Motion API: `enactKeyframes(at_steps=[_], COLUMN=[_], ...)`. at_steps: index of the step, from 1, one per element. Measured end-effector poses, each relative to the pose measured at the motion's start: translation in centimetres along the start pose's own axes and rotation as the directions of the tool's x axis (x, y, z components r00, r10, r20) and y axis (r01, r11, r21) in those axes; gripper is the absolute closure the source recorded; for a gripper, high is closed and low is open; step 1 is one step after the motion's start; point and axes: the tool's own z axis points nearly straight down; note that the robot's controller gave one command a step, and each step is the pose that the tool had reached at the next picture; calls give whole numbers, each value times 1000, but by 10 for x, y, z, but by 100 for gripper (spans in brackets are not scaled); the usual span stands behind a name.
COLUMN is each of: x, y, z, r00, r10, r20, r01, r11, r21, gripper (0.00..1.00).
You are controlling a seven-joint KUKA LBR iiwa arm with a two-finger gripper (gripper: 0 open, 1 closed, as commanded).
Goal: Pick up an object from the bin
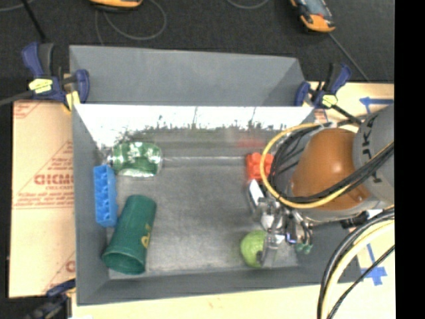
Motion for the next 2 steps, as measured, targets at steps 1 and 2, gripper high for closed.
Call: enactKeyframes(at_steps=[1, 2], x=[-6, -6], y=[-15, -15], z=[44, 44], r00=[878, 877], r10=[-479, -480], r20=[-13, -13], r01=[479, 480], r11=[878, 877], r21=[-2, -2], gripper=[100, 100])
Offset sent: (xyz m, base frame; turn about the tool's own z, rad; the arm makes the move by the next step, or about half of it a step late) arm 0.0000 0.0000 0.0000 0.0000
